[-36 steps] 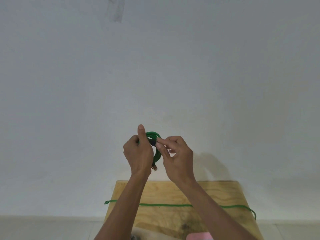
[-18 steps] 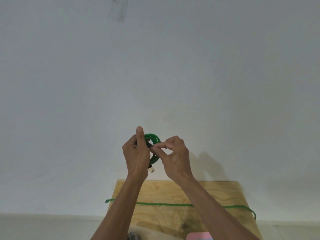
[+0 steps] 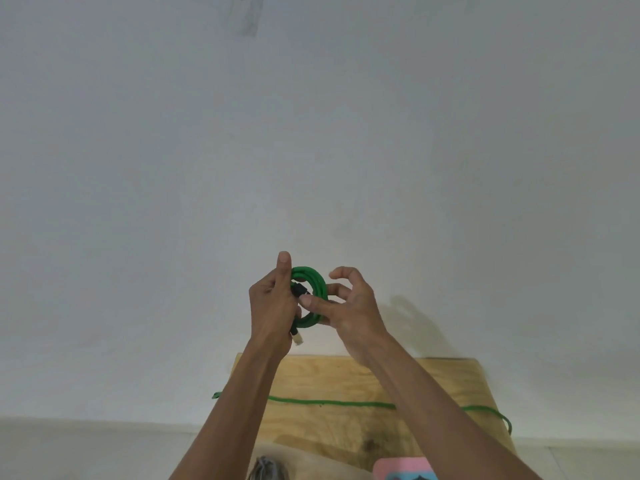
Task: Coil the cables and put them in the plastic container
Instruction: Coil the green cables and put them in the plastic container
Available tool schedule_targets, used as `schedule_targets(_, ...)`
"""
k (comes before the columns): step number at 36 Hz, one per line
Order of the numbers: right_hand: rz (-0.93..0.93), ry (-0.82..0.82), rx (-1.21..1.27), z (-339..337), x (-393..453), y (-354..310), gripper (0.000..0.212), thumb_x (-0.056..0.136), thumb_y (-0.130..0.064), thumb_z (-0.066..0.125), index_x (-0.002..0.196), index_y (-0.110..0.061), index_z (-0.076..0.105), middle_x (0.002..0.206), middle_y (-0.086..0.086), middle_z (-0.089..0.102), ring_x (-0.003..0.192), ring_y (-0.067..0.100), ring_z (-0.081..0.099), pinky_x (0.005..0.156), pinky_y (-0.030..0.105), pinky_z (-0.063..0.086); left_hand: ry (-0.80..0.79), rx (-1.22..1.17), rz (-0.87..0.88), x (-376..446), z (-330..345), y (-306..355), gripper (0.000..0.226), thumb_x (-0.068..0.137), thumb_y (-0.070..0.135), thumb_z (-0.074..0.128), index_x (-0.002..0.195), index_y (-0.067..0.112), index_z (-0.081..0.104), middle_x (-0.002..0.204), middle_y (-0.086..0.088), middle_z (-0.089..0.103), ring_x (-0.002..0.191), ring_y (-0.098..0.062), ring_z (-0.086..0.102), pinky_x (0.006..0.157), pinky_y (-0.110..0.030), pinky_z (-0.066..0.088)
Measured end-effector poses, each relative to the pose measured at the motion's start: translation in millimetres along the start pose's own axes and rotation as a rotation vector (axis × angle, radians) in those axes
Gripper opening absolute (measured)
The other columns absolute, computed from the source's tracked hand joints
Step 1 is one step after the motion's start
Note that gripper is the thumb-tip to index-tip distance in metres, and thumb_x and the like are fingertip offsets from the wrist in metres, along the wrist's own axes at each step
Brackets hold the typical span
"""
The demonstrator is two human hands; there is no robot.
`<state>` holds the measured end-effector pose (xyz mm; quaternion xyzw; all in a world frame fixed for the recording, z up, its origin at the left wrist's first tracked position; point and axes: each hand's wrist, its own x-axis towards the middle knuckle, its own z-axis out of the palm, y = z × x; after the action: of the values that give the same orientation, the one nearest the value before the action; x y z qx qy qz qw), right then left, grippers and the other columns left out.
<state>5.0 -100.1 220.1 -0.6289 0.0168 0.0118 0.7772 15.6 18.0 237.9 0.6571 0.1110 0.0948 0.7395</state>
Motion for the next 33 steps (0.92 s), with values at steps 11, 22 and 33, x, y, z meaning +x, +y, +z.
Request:
schedule_targets(11,-0.227,0.14,-0.441,6,-3,11,0.017,0.084,-0.027,0.076,0.095,-0.025,0.064,0.083,-0.009,0.069,0.077,0.013,0.065,0.071,0.027,0.055,0.052,0.084,0.11,-14,9,-8,0.053,0.099,0.049,0.051,0.074,0.008,0.073,0.041,0.011,0.048,0.04,-0.01,0.043,0.044,-0.027,0.037)
schedule_targets(22,-0.392,0.307,-0.602,8,-8,16,0.012,0.088,-0.016,0.068,0.092,-0.021,0.057,0.074,-0.009,0.06,0.064,0.006,0.055,0.058,0.012,0.04,-0.06,0.188,0.221,-15,14,-16,0.047,0.099,0.052,0.048,0.087,0.01,0.063,0.06,0.005,0.061,0.051,-0.008,0.053,0.053,-0.024,0.045)
schedule_targets(33,-0.517,0.182,-0.766,7,-11,15,0.018,0.089,-0.011,0.065,0.106,-0.016,0.071,0.087,-0.002,0.072,0.078,0.017,0.065,0.072,0.036,0.054,-0.002,0.272,0.189,-17,4,-21,0.047,0.102,0.053,0.036,0.085,0.013,0.053,0.058,0.011,0.057,0.051,0.006,0.052,0.052,-0.011,0.039)
